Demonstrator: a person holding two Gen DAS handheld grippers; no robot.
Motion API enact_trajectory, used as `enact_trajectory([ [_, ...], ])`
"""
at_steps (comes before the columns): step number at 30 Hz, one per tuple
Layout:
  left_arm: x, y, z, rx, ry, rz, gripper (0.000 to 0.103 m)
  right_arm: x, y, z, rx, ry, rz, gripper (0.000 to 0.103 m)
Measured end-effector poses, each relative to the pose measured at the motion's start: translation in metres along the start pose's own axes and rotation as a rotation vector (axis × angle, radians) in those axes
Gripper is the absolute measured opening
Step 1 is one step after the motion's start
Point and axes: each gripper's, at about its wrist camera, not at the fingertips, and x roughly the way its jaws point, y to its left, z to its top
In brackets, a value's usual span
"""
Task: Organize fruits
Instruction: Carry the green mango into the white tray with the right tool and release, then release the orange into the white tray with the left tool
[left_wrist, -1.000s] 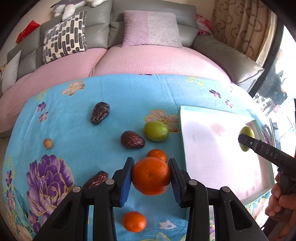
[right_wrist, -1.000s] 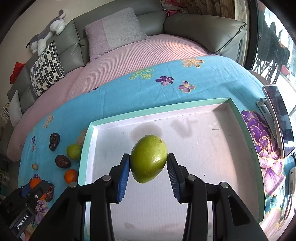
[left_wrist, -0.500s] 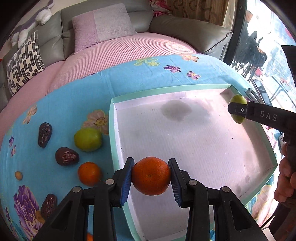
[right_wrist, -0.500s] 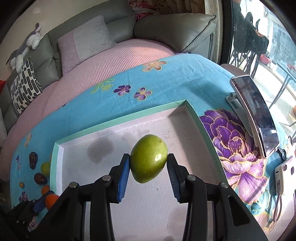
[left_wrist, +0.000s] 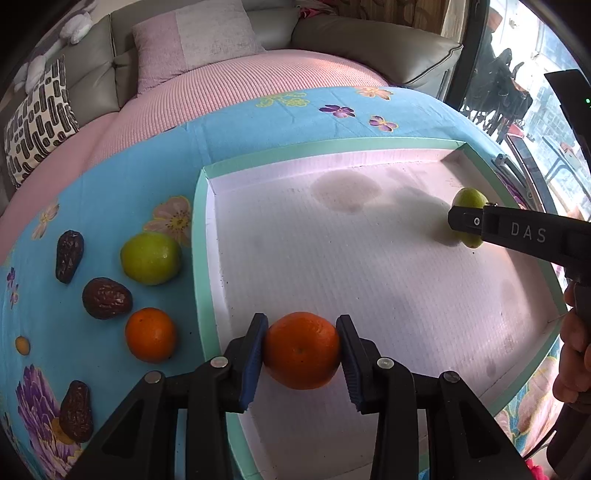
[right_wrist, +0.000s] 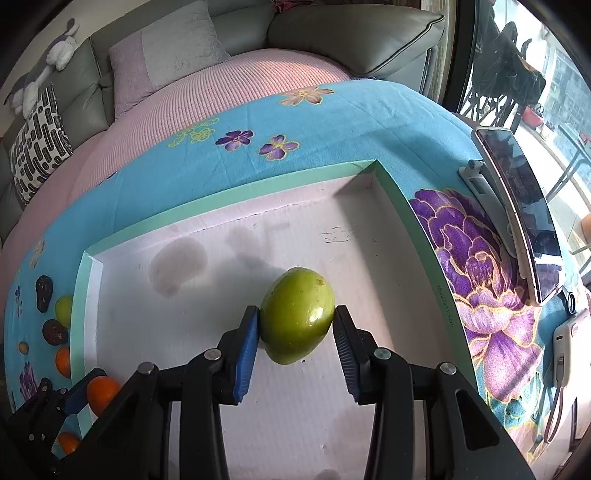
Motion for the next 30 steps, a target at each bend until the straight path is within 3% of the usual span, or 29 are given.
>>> enact_trajectory([
  [14,-0.018,0.0,0.001,0.011,-0.024,0.002,0.048,0.002,0.004,0.002,-0.024,-0.006,-0.017,0.043],
  [16,-0.025,0.001,0.002,0.009,-0.039,0.0,0.052,0.0,0.004,0.001,-0.027,-0.01,-0.022,0.056],
  [21,-0.044,0.008,0.007,-0.006,-0.092,0.013,0.062,-0.007,0.005,0.001,-0.028,-0.038,-0.02,0.058],
  [22,-0.047,0.012,0.008,-0.017,-0.1,0.016,0.063,-0.009,0.005,0.001,-0.029,-0.046,-0.019,0.065],
  [24,-0.05,0.021,0.009,-0.051,-0.114,0.023,0.075,-0.011,0.005,0.001,-0.027,-0.062,-0.015,0.079],
  [29,-0.051,0.05,0.011,-0.16,-0.129,0.087,0.092,-0.013,0.007,0.001,-0.032,-0.079,0.004,0.084],
  [30,-0.05,0.055,0.011,-0.184,-0.128,0.098,0.096,-0.013,0.008,0.001,-0.033,-0.082,0.004,0.09],
])
